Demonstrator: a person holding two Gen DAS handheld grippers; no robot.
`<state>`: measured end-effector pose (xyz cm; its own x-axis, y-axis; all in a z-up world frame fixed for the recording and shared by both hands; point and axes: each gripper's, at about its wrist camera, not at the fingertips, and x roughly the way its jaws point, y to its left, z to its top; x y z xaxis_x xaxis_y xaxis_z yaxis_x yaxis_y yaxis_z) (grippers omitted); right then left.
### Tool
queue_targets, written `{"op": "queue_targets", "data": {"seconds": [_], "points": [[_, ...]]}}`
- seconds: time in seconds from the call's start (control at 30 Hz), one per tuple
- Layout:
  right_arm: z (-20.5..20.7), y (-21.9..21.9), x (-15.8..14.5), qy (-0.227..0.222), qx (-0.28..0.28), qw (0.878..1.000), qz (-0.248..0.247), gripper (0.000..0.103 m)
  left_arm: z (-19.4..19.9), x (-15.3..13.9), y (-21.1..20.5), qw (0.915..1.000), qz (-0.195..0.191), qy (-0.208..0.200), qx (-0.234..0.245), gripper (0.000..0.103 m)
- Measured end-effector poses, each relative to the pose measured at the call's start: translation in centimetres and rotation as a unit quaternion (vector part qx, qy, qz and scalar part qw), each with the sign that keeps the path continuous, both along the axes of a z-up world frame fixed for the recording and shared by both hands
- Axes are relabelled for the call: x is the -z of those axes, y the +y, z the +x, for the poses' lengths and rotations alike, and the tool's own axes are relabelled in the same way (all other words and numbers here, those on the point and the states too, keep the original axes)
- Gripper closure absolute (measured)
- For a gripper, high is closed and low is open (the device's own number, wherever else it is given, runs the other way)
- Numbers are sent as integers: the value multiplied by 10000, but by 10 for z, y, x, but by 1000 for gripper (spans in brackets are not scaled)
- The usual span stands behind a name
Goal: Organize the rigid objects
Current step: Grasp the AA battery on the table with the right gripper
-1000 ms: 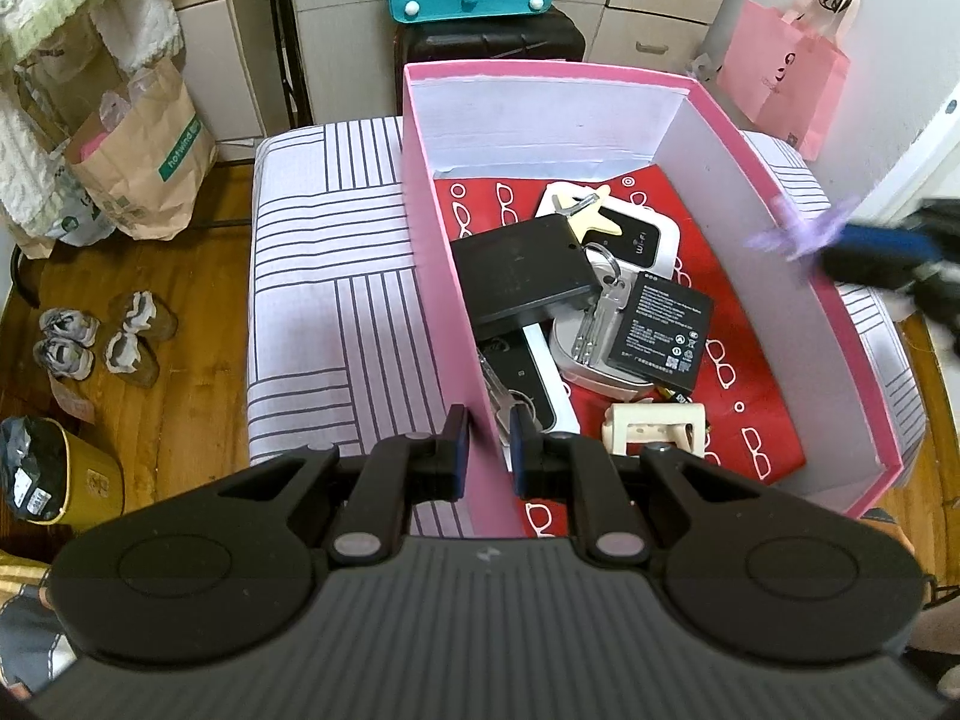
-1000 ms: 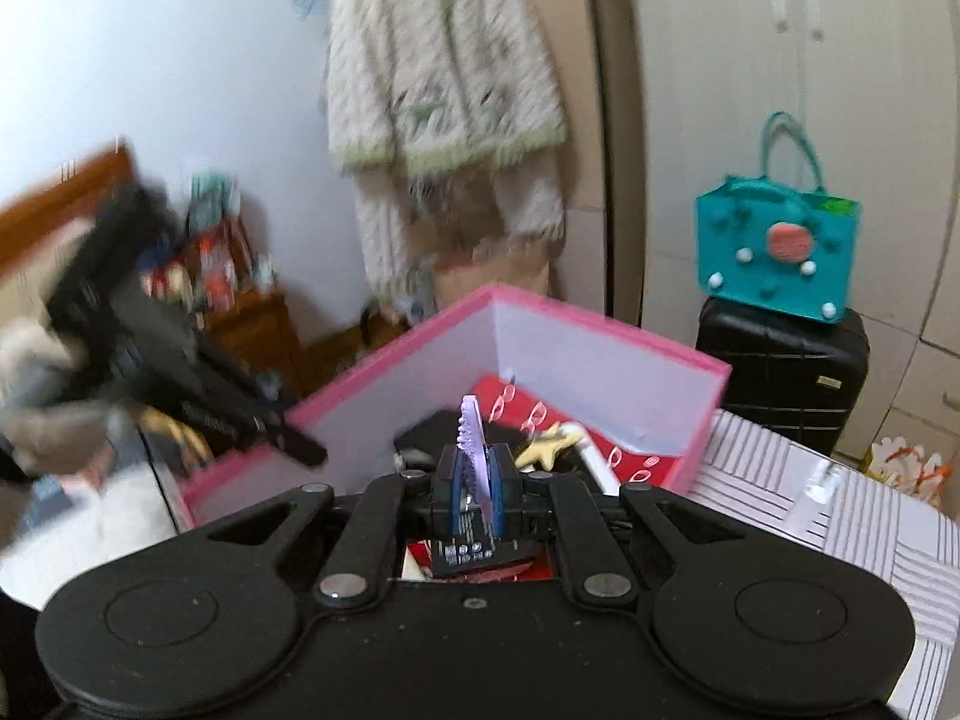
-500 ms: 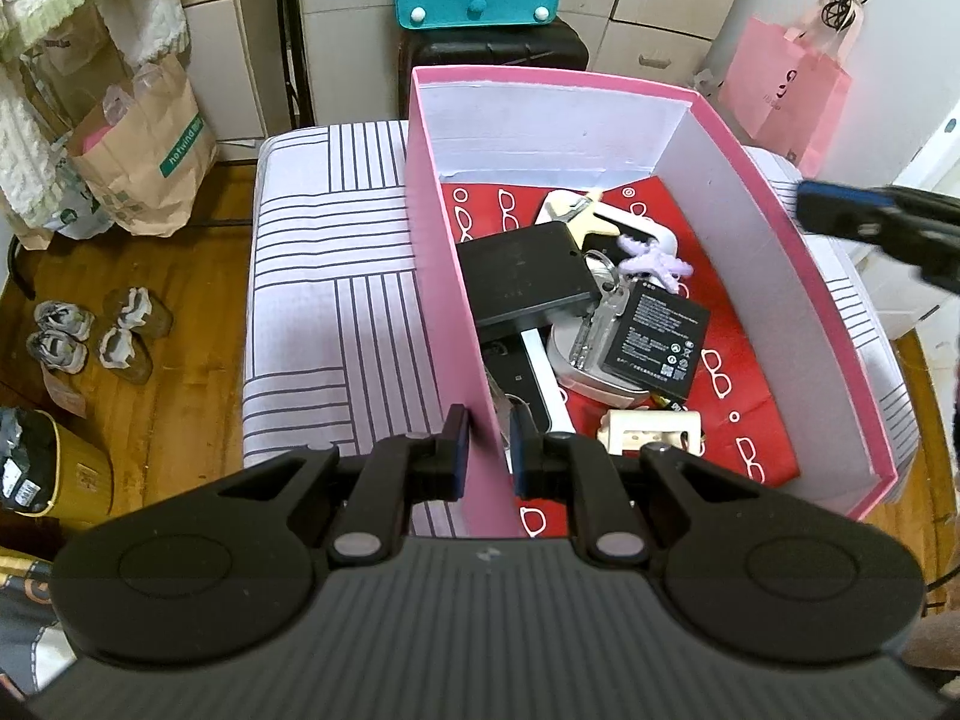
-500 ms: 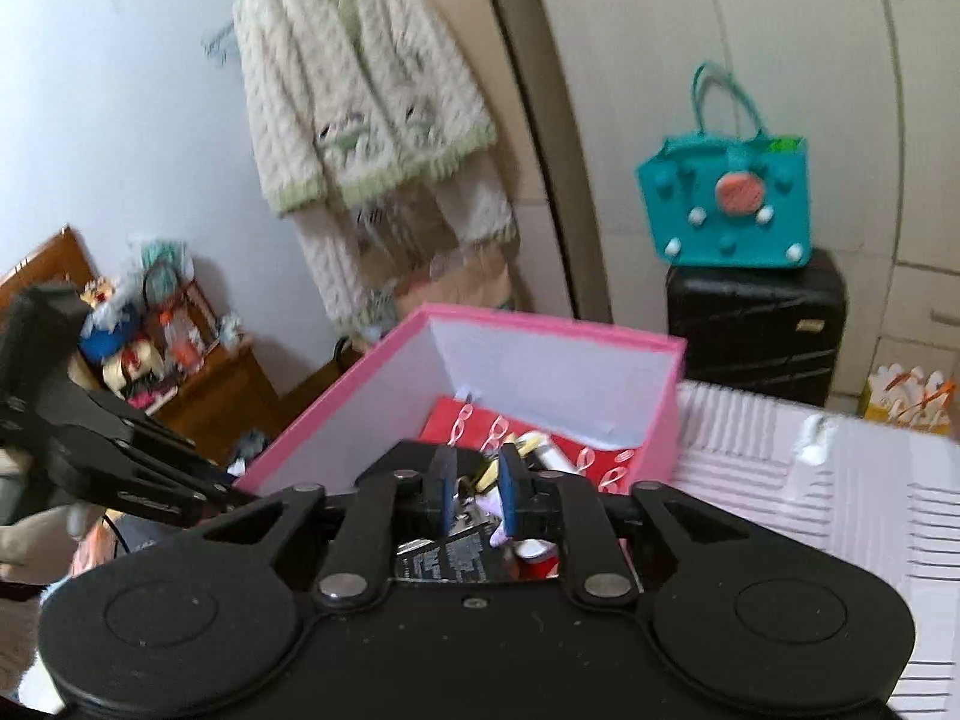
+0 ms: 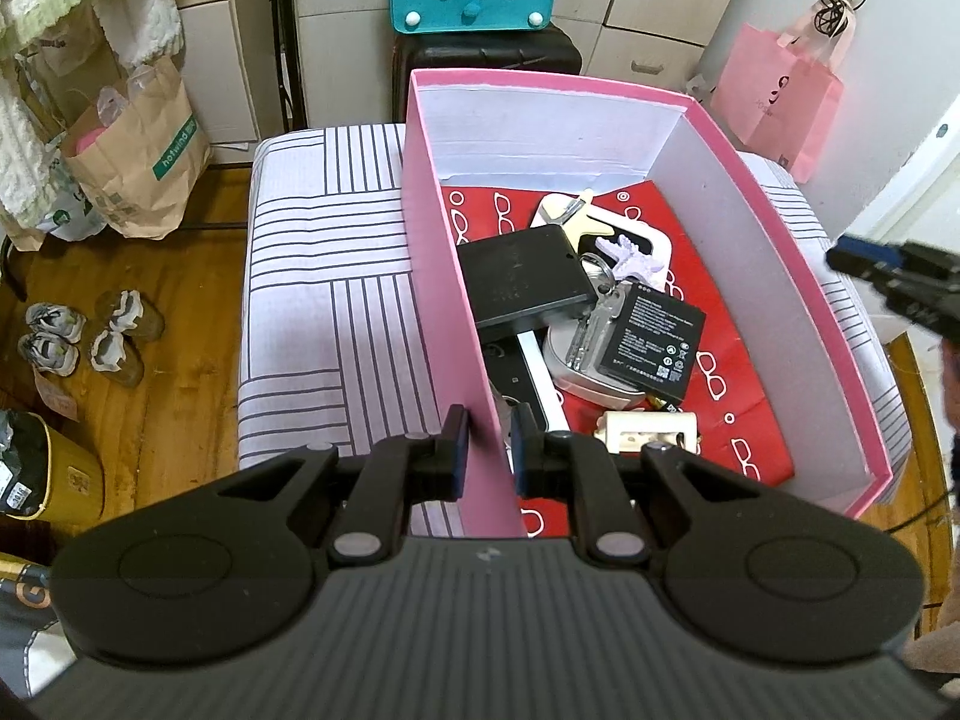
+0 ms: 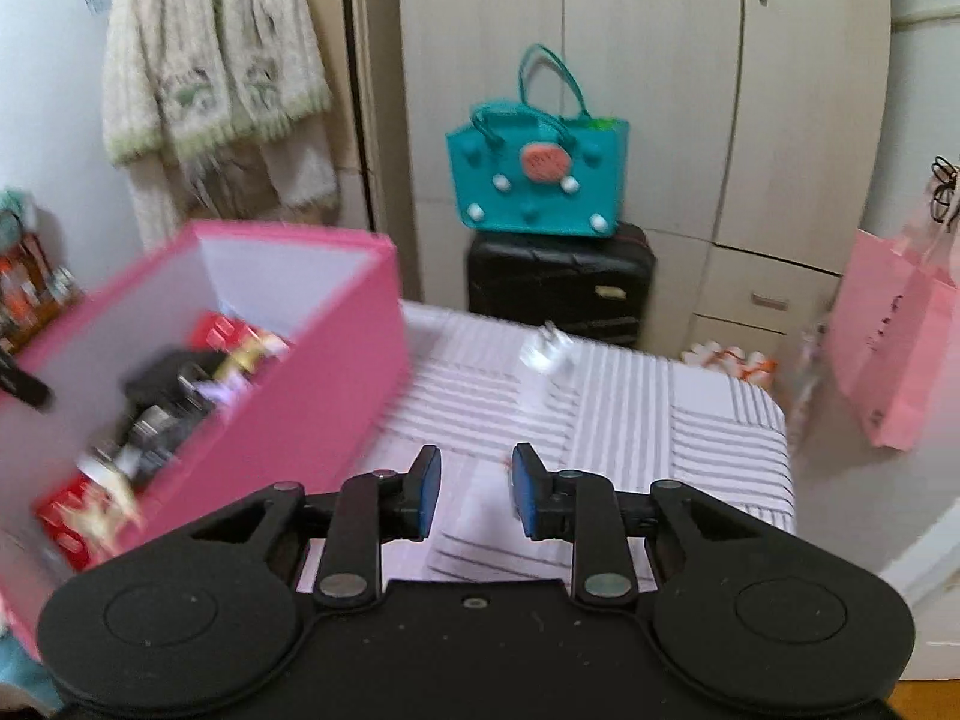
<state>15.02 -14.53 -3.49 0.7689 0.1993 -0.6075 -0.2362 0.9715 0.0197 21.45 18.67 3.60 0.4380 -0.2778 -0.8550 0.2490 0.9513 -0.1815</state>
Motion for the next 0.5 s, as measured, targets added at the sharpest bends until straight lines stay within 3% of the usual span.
{"op": "queue_targets", "data": {"seconds": [0.23,0.3,0.33,0.5], "points": [[22,-2,36,153,-142,9997,-160,71,-1,0,-1,10000,39,-4,0,90],[27,-3,40,59,-121,9998,-171,60,-1,0,-1,10000,33,-2,-3,90],[28,-2,42,-20,-66,9998,-189,46,-1,-1,-2,10000,30,1,-5,90],[39,3,54,-91,-76,9997,-216,43,-1,-1,-1,10000,27,0,-4,90]]}}
